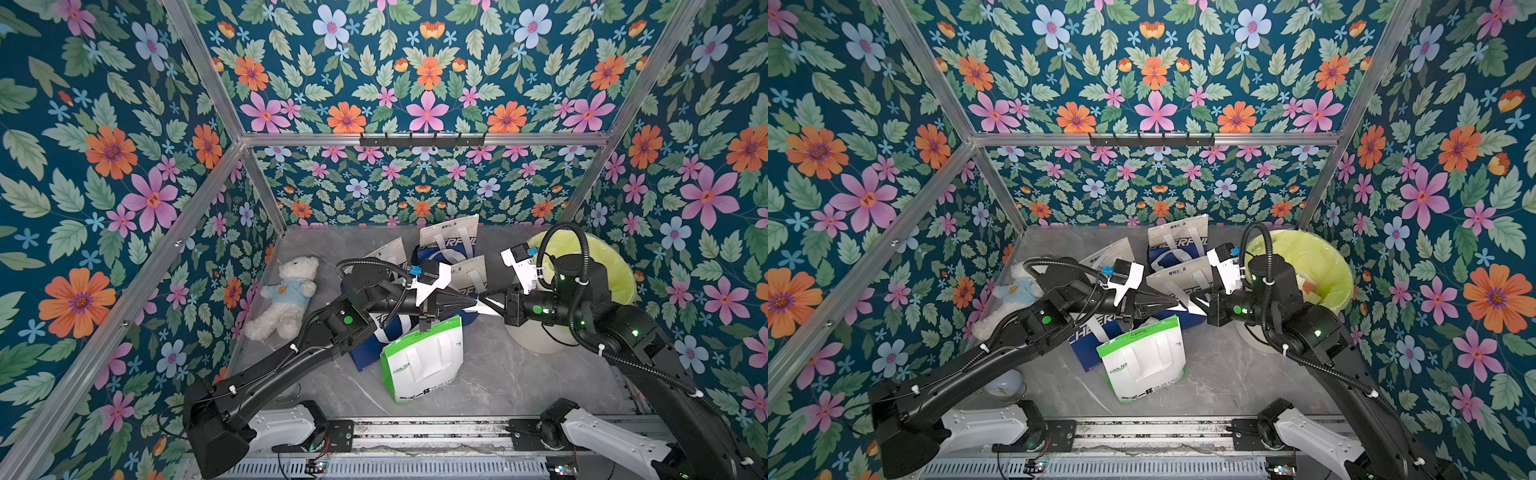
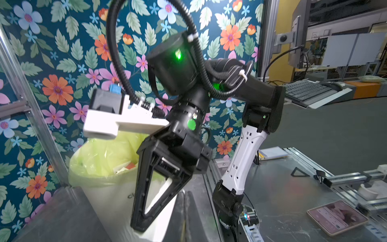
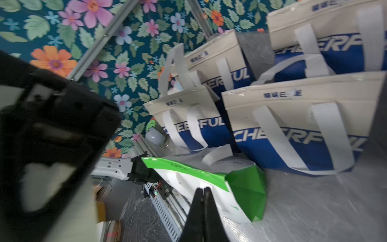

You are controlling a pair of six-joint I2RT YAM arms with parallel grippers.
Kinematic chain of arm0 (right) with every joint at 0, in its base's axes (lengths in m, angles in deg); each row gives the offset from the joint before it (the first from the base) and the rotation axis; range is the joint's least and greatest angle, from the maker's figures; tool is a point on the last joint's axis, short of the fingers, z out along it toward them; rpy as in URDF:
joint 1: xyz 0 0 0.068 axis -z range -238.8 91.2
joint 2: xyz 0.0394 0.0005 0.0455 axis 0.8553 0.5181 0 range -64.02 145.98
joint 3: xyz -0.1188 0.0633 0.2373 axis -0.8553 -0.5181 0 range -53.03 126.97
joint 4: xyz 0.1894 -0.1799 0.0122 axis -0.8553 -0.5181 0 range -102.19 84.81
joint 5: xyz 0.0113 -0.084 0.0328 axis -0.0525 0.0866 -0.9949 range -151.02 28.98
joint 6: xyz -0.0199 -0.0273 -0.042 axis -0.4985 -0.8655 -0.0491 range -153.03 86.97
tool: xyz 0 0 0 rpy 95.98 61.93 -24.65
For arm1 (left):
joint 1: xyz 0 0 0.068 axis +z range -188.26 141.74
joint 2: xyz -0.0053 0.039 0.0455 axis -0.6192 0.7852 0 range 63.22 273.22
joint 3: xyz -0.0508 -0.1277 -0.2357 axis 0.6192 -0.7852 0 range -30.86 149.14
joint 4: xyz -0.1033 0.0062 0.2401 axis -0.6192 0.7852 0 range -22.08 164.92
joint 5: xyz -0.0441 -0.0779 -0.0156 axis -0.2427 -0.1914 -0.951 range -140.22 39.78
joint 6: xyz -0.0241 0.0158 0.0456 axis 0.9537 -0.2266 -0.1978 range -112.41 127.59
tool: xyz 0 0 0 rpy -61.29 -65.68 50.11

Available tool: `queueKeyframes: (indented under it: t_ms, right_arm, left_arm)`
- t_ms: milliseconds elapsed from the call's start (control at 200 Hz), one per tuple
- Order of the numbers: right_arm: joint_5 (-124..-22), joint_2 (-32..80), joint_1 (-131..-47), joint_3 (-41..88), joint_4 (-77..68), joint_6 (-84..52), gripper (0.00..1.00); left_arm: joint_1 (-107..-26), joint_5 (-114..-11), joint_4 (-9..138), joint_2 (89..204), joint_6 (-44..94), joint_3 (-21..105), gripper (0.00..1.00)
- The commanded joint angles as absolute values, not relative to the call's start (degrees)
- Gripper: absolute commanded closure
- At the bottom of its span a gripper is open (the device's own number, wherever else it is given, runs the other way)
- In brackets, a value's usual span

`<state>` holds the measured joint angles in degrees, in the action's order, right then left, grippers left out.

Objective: Shred takeout receipts and throw away
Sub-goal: Shred the takeout receipt, then place the takeout receipt in the trash bin.

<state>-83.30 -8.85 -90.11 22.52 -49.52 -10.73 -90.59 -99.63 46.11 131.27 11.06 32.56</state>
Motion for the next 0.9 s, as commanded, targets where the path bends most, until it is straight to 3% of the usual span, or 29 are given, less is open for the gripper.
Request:
queueKeyframes:
  t_ms: [0, 135, 215, 460, 665, 705, 755, 775, 895]
  right_arm:
    - [-73.7, -7.08, -90.16, 23.72, -52.4, -9.05, 1.0]
    - [-62.59, -5.72, -89.03, 27.45, -55.1, -10.69, 1.0]
    - [-59.03, -5.32, -83.97, 30.01, -56.79, -11.18, 1.0]
    - [-60.53, -6.64, -56.68, 28.86, -56.23, -11.09, 1.0]
    - [-62.24, -5.49, -53.89, 23.8, -54.63, -15.22, 1.0]
    - [-65.42, -4.77, -53.89, 23.79, -55.54, -15.44, 0.85]
    - [-69.54, -4.2, -53.88, 23.7, -56.1, -15.67, 0.49]
    - [-70.74, -4.11, -53.91, 23.7, -56.3, -15.74, 0.39]
    - [-72.64, -4.39, -53.89, 24.6, -57.67, -15.71, 0.21]
  left_arm:
    - [-90.55, -98.39, 34.97, 129.4, 16.1, 30.8, 1.0]
    - [-90.55, -96.09, 34.65, 126.17, 15.92, 29.23, 1.0]
    - [-90.55, -94.41, 36.22, 124.7, 14.92, 28.86, 1.0]
    - [-90.55, -93.03, 40.27, 124.25, 13.31, 29.36, 1.0]
    - [-90.6, -89.39, 44.83, 127.04, 11.84, 31.57, 1.0]
    - [-90.6, -87.42, 47.27, 128.41, 11.59, 32.72, 1.0]
    - [-90.64, -85.25, 50.52, 130.58, 11.29, 34.62, 1.0]
    - [-90.64, -84.45, 51.87, 131.57, 11.28, 35.53, 1.0]
    - [-90.77, -83.17, 57.3, 137.61, 11.39, 41.13, 1.0]
